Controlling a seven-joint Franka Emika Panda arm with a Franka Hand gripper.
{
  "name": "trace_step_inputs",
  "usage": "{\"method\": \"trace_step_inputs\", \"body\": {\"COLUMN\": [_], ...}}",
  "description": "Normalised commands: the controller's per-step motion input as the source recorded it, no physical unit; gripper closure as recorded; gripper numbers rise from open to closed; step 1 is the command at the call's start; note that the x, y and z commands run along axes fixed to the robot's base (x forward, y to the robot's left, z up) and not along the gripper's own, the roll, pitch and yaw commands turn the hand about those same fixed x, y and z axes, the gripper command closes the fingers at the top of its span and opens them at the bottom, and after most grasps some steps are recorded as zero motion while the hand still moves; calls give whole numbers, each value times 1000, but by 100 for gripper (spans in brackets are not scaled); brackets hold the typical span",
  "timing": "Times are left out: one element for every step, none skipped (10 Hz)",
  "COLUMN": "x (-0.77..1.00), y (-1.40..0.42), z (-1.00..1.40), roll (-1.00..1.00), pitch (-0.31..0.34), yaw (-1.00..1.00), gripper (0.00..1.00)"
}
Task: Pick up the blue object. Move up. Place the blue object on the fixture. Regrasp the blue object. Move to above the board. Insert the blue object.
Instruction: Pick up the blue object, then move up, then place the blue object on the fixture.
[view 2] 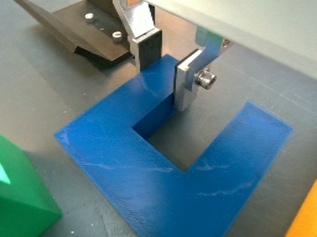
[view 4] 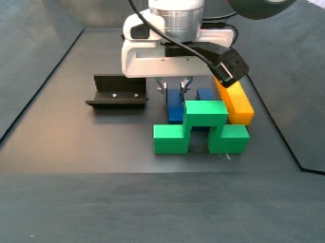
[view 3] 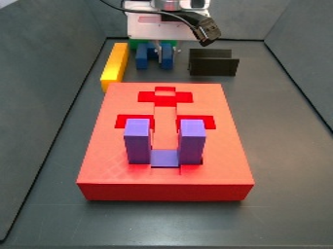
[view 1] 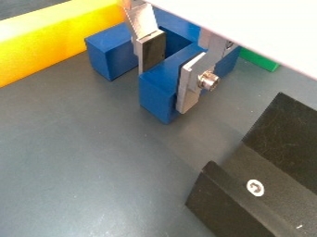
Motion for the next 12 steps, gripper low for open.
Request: {"method": "trace_step_inputs", "body": {"x": [0, 0, 0, 0, 0, 0, -49, -52, -20, -234, -191, -243], "y": [0, 0, 0, 0, 0, 0, 63, 38, 29, -6, 0, 0], "z": [0, 0, 0, 0, 0, 833, 768, 456, 269, -306, -297, -320], "roll": [0, 0, 0, 0, 0, 0, 8, 9, 15, -29, -49, -49], "pitch": [0, 0, 0, 0, 0, 0, 34, 53, 42, 0, 0, 0], "yaw": [0, 0, 0, 0, 0, 0, -51, -46, -36, 0, 0, 0], "gripper": [100, 100, 100, 100, 100, 100, 100, 100, 100, 100, 100, 100]}}
